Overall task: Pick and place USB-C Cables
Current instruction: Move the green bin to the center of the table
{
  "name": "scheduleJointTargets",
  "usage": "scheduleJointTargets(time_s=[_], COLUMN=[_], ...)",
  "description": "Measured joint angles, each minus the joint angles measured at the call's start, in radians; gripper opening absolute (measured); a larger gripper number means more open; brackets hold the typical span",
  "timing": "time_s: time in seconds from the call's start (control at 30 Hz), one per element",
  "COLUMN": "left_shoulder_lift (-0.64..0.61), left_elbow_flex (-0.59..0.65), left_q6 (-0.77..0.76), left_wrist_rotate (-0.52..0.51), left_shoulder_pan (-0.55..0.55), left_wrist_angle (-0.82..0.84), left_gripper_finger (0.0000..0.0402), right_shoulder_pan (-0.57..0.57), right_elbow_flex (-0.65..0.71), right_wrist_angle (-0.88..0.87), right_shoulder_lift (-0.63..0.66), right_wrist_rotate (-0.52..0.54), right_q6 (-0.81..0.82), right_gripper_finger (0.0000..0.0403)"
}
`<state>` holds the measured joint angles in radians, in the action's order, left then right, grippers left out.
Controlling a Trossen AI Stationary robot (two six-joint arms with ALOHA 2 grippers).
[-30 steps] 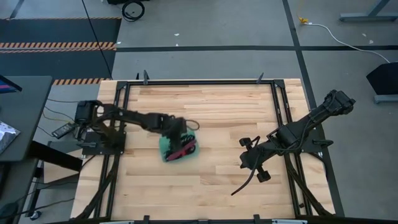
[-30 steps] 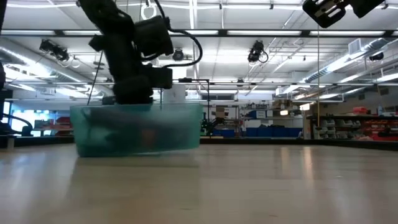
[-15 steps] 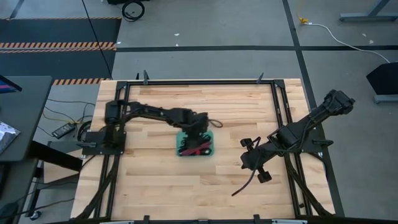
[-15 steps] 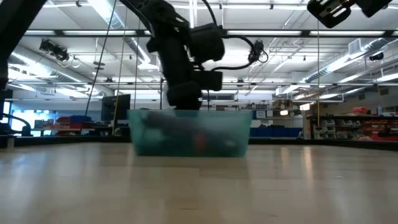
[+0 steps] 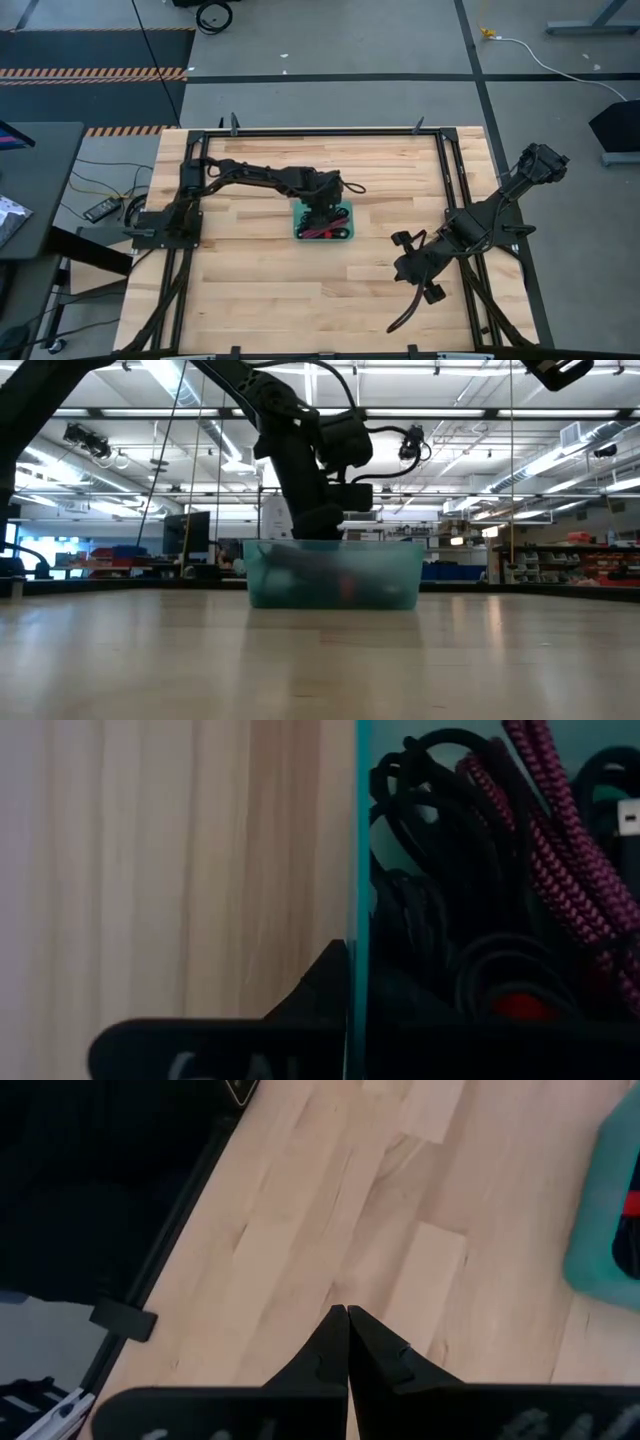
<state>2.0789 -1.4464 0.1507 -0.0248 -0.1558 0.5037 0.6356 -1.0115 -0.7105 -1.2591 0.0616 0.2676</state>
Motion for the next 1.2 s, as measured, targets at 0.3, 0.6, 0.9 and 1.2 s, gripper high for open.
scheduleJointTargets(time_s=[0.3,0.6,0.9,1.2], left_shoulder_lift=[0.0,0.0,-0.001,-0.006], left_elbow_flex=[0.0,0.0,0.0,-0.03], left_q6=[0.003,-0.007,-0.006,0.018], left_wrist_rotate=[-0.002,-0.01,-0.01,-0.084], left_shoulder_pan=[-0.002,-0.016,-0.015,-0.014], left_wrist_angle=[-0.03,-0.03,-0.037,0.04], left_gripper_finger=[0.0007,0.0013,0.0062,0.0066], right_shoulder_pan=[0.0,0.0,0.0,0.0], right_elbow_flex=[0.0,0.0,0.0,0.0], right_wrist_angle=[0.002,0.002,0.002,0.002], right_shoulder_lift=[0.0,0.0,0.0,0.0], right_wrist_rotate=[0.002,0.002,0.002,0.002], right_q6=[0.0,0.002,0.002,0.002], right_gripper_finger=[0.0003,0.0003,0.0003,0.0003])
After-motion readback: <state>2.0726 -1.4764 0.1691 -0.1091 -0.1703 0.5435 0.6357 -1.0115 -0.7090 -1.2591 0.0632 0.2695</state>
